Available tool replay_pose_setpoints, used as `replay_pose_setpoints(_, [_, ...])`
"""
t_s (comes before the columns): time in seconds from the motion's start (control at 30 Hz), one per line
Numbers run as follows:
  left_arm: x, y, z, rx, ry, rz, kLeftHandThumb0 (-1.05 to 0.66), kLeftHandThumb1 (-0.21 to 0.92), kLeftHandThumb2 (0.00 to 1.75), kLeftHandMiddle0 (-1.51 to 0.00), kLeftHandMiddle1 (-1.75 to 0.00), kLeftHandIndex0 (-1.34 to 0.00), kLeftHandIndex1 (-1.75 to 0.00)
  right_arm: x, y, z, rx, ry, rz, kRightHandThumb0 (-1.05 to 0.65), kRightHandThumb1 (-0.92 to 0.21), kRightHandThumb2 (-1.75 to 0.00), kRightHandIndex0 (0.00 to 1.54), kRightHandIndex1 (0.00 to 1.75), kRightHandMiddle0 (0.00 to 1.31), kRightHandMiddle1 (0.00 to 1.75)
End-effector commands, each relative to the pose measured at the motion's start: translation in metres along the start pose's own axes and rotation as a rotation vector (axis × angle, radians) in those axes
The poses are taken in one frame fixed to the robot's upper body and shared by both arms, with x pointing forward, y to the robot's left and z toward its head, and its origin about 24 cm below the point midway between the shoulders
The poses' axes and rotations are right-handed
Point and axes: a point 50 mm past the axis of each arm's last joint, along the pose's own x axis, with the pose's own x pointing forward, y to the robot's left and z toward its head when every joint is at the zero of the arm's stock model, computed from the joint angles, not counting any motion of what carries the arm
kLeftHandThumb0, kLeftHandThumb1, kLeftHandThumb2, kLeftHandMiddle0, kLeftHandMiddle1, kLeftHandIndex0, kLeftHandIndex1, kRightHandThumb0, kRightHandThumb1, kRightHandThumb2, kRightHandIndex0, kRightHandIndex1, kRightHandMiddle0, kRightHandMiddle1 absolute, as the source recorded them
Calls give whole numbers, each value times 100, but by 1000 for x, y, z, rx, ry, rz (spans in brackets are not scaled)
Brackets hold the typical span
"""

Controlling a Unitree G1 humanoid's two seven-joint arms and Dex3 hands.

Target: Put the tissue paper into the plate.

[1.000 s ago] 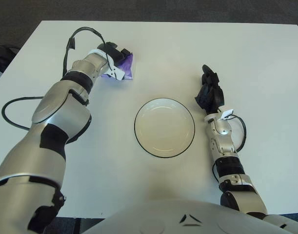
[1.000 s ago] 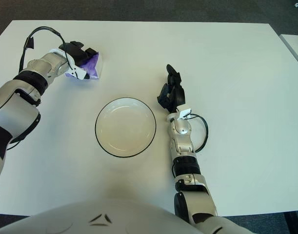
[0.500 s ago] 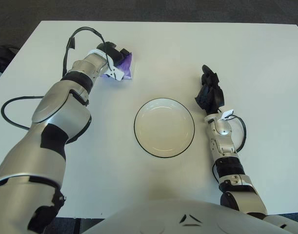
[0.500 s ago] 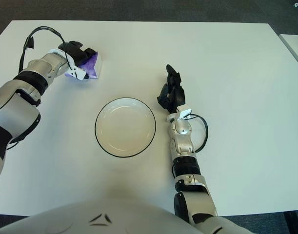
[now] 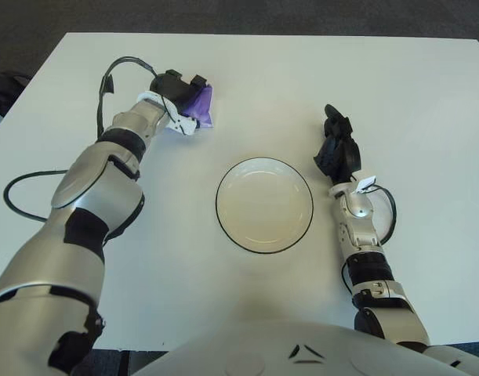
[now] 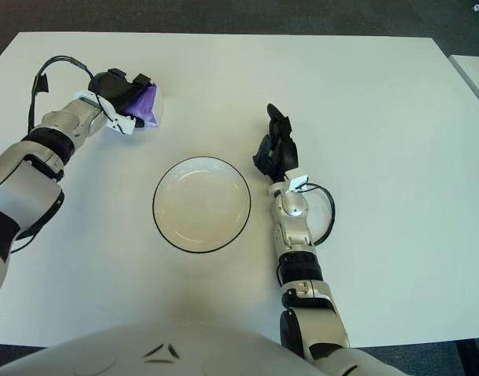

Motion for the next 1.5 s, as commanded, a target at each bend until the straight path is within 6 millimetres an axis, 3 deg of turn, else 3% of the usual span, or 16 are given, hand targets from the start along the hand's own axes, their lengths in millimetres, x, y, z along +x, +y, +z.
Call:
replay_pose_setpoints(0.0, [-14,-30,7,-17,-34,-38,-45,45,113,-97,-172,-51,-174,-39,-12,-51,18,284,-59,-73,-92,-97,24,1,0,46])
replay_pose_setpoints(0.3, [-19,-31,10,-137,-58,27,-46,36,126,-109,-175,-57,-175,-38,-13,-51,17,289,-63,-74,-92,-96,24,0,0,46])
replay_pose_setpoints(1.0, [-21,-31,6,-211,-34,56,-46,35,127,-110,-175,-58,-175,-38,-12,-51,14,282,-58,-71,-92,-95,28,2,0,55])
replay_pose_setpoints(1.13, [-19,-23,2,-245,-21,92,-46,35,127,-110,-175,-58,-175,-38,-12,-50,10,282,-58,-72,-92,-95,28,1,0,56])
replay_pose_setpoints(1.47, [-7,25,-8,-388,-62,272,-45,38,123,-109,-175,-55,-175,-39,-12,-51,3,294,-57,-72,-92,-96,28,1,0,57])
